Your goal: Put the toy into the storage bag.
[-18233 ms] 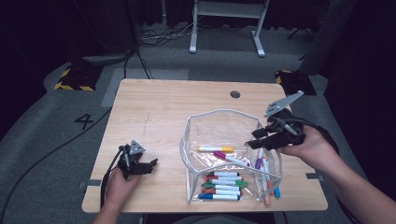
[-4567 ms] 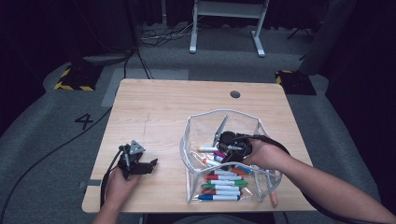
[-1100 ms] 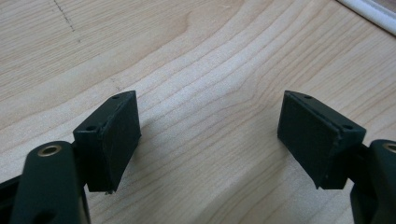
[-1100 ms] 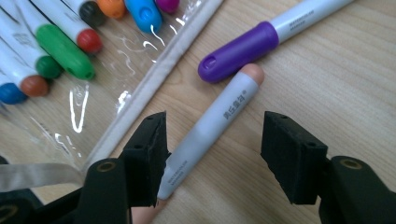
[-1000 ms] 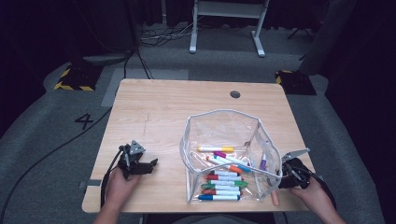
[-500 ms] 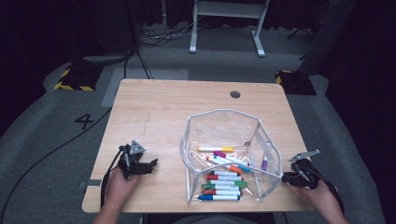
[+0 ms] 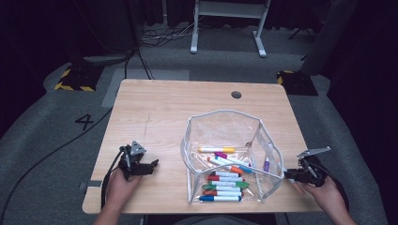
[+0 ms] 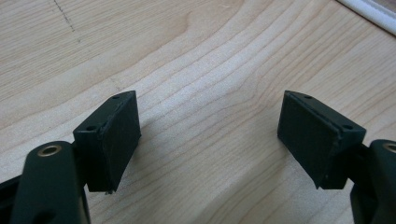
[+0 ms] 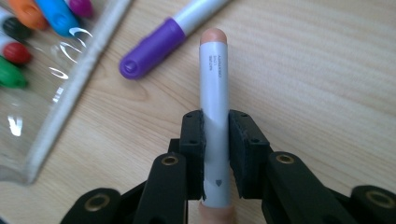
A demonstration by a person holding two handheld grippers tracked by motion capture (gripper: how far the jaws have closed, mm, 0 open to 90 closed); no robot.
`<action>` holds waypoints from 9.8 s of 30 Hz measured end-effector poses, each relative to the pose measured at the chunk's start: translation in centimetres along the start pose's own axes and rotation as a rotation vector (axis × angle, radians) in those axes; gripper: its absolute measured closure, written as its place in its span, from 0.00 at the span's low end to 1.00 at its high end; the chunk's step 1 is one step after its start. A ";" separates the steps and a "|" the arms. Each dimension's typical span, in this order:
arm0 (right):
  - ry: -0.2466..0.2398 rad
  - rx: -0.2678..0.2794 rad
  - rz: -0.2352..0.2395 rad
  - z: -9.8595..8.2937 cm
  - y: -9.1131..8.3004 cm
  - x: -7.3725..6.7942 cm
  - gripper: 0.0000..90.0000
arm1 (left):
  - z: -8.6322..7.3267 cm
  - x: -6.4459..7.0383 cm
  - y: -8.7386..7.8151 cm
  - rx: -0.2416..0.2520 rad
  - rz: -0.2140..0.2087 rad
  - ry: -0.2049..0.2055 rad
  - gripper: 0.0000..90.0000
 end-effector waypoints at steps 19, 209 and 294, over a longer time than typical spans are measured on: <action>-0.171 0.153 0.138 6.1 -8.4 -5.2 0.85 | 0.0 0.0 0.0 0.000 0.000 0.000 0.24; -0.110 0.036 0.120 9.0 -0.9 -1.1 0.85 | -0.5 0.1 -0.5 -0.002 0.006 -0.008 0.24; -0.599 -0.485 0.277 14.5 5.3 -20.2 0.85 | -0.3 0.0 -0.3 -0.005 0.005 0.002 0.23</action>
Point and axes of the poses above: each handheld gripper's, and its own axes: y roughly forward along the jaws, z roughly out of its top, x roughly to its right, the point moved 8 cm from there along y, roughly forward along the jaws, and after that the axes turned 13 degrees about z, right-handed, at the moved point
